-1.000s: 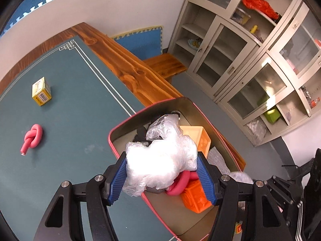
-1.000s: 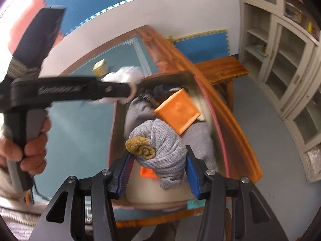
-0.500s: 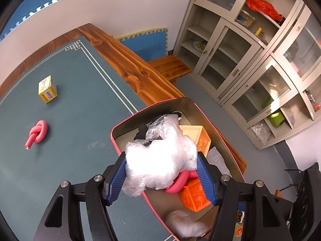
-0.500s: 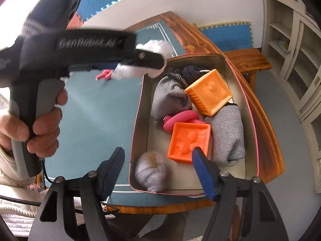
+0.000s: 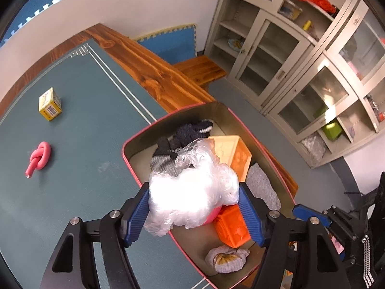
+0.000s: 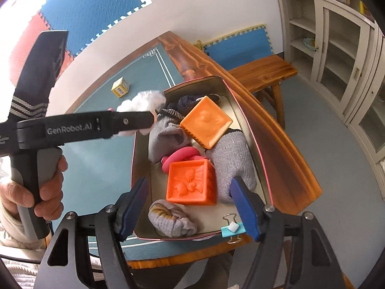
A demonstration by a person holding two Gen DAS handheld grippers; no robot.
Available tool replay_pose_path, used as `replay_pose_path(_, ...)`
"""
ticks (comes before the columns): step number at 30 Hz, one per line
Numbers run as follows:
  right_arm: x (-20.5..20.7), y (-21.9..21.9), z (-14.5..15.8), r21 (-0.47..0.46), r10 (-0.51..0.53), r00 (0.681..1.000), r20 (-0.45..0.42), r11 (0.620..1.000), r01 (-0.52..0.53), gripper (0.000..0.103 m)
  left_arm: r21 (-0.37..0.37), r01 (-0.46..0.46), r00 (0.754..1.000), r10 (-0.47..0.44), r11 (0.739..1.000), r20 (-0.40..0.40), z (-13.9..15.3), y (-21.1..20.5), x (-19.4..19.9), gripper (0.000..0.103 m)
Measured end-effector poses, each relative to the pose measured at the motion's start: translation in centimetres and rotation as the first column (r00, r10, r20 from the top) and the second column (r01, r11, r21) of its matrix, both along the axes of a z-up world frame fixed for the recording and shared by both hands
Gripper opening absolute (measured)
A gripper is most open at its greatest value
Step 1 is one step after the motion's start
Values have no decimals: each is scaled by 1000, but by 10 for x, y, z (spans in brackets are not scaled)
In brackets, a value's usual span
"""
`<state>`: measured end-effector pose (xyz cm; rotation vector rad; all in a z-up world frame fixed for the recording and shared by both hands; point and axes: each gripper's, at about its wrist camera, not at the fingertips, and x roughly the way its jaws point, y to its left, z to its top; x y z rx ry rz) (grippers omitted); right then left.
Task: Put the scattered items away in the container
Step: 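Carry the bag and rolled sock to the red box and release them inside, then move both tools back over the table toward the pink tube and yellow box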
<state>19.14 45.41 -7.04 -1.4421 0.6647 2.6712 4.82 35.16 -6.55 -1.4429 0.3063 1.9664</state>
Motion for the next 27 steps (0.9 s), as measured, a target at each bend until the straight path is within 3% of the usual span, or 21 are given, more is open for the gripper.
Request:
replay_pose_path(3,-2,1,-3,6,0,1000,-1,1000,0,74,-4,-17,999,17,1000,35,-4,-3,-3,73)
replay_pose_path(14,-11,-1,1,28,-3,1000,-17,1000,4,74,101,-35,982,16,994,186,3,-25,-5,74)
replay_pose_path(18,-14,-1,2,35,-13,1000,-22,999,14,74,108,-12,977,-11,994,212,5,-25,1,82)
replay_pose_path(27,-13,0,2,36,-26,999,-18,999,27,74,125,-25,969,-6,992,245,6,-26,3,83)
